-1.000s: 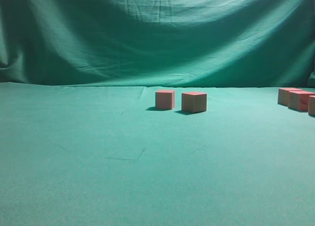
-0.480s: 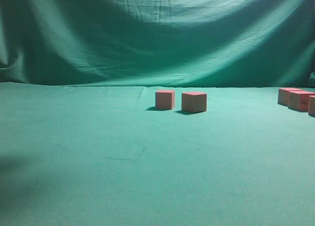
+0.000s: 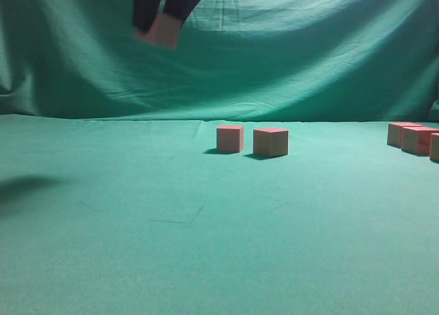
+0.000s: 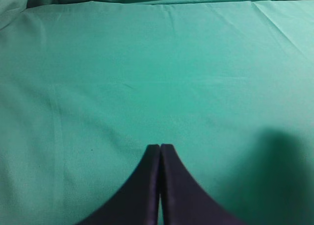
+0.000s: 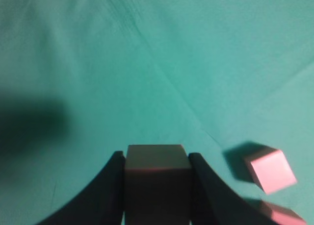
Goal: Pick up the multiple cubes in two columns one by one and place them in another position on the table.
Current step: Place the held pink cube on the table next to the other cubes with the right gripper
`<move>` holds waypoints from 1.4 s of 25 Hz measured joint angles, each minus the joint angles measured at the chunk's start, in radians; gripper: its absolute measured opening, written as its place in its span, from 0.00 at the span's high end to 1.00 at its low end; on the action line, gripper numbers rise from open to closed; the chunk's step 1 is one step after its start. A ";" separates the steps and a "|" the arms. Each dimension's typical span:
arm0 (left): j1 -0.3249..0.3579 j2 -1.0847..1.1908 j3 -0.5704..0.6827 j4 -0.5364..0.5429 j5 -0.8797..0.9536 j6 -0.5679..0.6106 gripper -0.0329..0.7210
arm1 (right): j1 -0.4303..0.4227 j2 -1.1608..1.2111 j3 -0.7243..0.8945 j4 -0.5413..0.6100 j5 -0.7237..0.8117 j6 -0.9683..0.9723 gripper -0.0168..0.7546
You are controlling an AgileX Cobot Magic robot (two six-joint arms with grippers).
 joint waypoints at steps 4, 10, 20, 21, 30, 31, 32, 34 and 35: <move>0.000 0.000 0.000 0.000 0.000 0.000 0.96 | 0.041 0.130 -0.138 -0.078 0.034 0.111 0.63; 0.000 0.000 0.000 0.000 0.000 0.000 0.96 | 0.050 0.240 -0.236 -0.138 0.038 0.270 0.63; 0.000 0.000 0.000 0.000 0.000 0.000 0.96 | 0.050 0.311 -0.245 -0.303 0.038 0.485 0.63; 0.000 0.000 0.000 0.000 0.000 0.000 0.96 | 0.050 0.318 -0.245 -0.315 0.038 0.499 0.63; 0.000 0.000 0.000 0.000 0.000 0.000 0.96 | 0.050 0.340 -0.245 -0.367 0.038 0.454 0.63; 0.000 0.000 0.000 0.000 0.000 0.000 0.96 | 0.050 0.340 -0.245 -0.369 0.038 0.454 0.63; 0.000 0.000 0.000 0.000 0.000 0.000 0.96 | 0.050 0.340 -0.245 -0.373 0.038 0.465 0.63; 0.000 0.000 0.000 0.000 0.000 0.000 0.96 | 0.050 0.341 -0.245 -0.374 0.038 0.495 0.63; 0.000 0.000 0.000 0.000 0.000 0.000 0.96 | 0.050 0.345 -0.247 -0.375 0.038 0.506 0.63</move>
